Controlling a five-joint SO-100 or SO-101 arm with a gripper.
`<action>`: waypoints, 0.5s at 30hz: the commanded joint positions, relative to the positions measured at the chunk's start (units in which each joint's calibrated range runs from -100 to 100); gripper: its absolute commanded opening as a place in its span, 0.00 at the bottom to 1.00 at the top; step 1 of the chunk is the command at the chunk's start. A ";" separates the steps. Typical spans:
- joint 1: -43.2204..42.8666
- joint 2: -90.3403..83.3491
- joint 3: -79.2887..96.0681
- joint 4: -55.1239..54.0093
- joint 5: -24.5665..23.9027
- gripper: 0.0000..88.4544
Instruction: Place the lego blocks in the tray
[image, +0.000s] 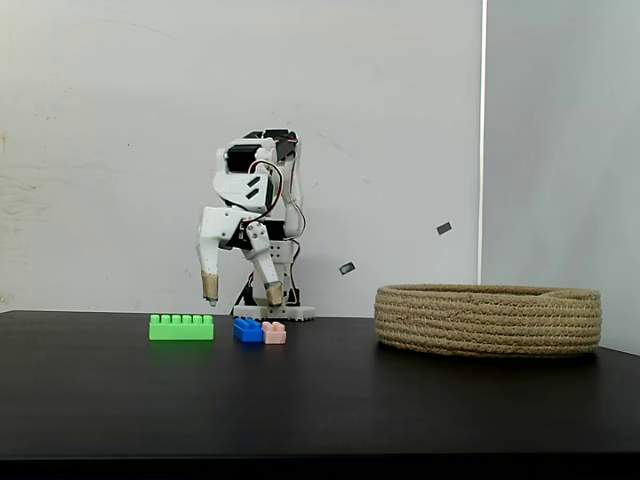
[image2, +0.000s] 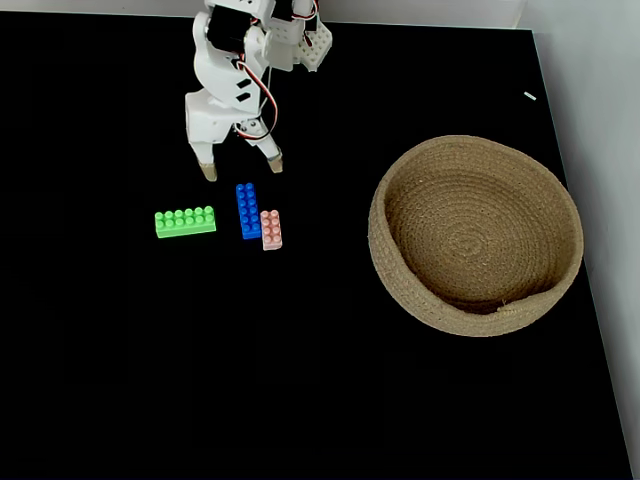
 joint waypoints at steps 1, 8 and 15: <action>0.10 0.96 -4.78 -1.12 -0.15 0.37; 0.27 3.80 -4.87 -5.12 -0.68 0.36; 0.10 5.78 -4.60 -6.79 -1.37 0.36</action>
